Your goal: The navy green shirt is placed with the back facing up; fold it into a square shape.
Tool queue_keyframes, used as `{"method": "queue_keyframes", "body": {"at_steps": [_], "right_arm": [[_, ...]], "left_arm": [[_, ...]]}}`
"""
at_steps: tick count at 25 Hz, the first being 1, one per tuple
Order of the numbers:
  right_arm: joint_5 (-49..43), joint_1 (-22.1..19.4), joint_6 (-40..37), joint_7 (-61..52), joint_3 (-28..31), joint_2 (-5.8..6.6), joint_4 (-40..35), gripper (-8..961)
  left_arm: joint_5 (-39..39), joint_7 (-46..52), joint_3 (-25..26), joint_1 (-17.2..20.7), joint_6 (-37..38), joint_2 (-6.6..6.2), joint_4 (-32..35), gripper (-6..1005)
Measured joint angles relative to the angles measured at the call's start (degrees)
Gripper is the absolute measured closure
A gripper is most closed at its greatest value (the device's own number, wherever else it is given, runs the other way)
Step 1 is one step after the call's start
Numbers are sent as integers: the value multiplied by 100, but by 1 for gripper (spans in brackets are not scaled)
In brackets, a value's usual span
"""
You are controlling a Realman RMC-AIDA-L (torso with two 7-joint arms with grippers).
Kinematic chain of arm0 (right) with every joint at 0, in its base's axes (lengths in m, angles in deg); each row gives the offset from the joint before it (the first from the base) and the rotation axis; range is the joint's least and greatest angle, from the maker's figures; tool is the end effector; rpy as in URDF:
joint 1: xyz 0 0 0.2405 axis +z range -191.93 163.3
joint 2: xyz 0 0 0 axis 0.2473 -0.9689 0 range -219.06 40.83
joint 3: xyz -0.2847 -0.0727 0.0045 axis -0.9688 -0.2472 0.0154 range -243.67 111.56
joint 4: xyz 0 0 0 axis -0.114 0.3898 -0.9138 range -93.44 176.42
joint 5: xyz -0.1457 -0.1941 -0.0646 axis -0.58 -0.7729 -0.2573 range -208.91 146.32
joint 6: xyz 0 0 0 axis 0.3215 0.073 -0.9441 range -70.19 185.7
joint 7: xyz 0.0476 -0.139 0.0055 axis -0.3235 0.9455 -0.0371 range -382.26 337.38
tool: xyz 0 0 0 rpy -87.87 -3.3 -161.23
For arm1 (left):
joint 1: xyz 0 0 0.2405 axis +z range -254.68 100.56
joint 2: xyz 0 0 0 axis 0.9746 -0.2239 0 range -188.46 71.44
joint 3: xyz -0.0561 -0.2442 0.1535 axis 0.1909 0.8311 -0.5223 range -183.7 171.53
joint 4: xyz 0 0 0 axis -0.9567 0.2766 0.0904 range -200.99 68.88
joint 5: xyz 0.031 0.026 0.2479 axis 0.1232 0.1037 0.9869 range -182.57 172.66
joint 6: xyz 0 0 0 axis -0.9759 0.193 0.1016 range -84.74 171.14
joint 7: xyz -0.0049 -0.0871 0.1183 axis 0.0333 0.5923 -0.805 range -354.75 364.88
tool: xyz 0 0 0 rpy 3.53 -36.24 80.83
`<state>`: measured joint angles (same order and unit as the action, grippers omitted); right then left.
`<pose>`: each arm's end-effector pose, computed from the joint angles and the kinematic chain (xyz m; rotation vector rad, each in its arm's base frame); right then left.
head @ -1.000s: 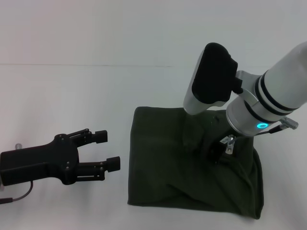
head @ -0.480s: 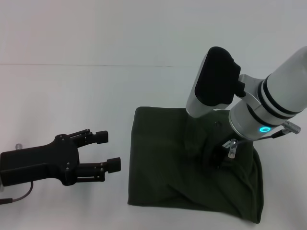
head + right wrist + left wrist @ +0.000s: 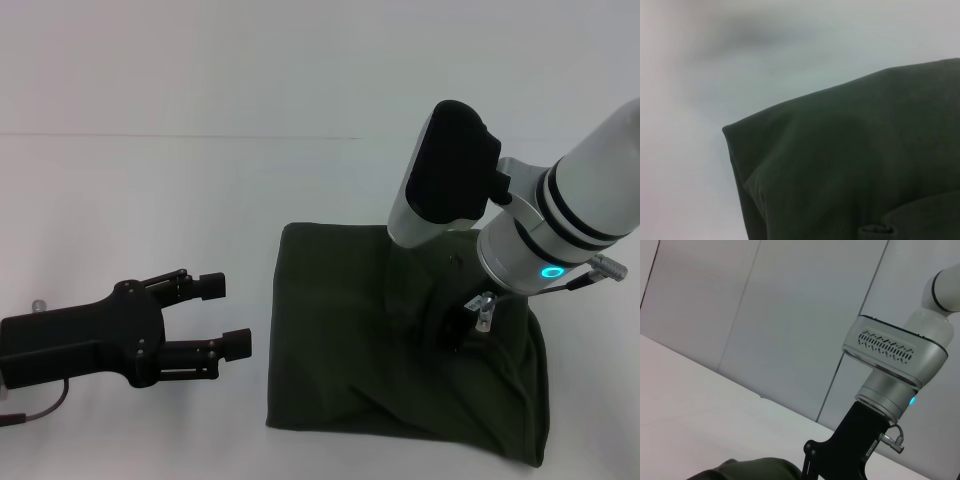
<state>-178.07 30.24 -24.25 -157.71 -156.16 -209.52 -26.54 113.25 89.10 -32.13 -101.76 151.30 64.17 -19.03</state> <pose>0.1389 0.4261 -0.0859 -2.8130 0.3725 -0.6170 -0.3232 0.3213 0.0143 -2.7068 -0.7247 -0.9580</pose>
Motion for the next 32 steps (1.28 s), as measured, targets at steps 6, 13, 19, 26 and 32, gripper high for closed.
{"method": "queue_keyframes", "body": {"at_steps": [6,13,19,26,32], "right_arm": [[0,1,-41,1,20,0,0,829],[3,9,-53,1,29,0,0,828],[13,27,-60,0,29,0,-2,816],[4,27,-27,-65,3,0,0,731],[-7,23,-48,-68,-7,0,0,599]], "left_arm": [[0,-1,-3,0,1,-5,0,49],[0,-1,5,0,6,-8,0,49],[0,-1,11,0,9,-8,0,49],[0,-10,5,0,-2,-6,-8,49],[0,-19,-1,0,-23,0,-13,49]]}}
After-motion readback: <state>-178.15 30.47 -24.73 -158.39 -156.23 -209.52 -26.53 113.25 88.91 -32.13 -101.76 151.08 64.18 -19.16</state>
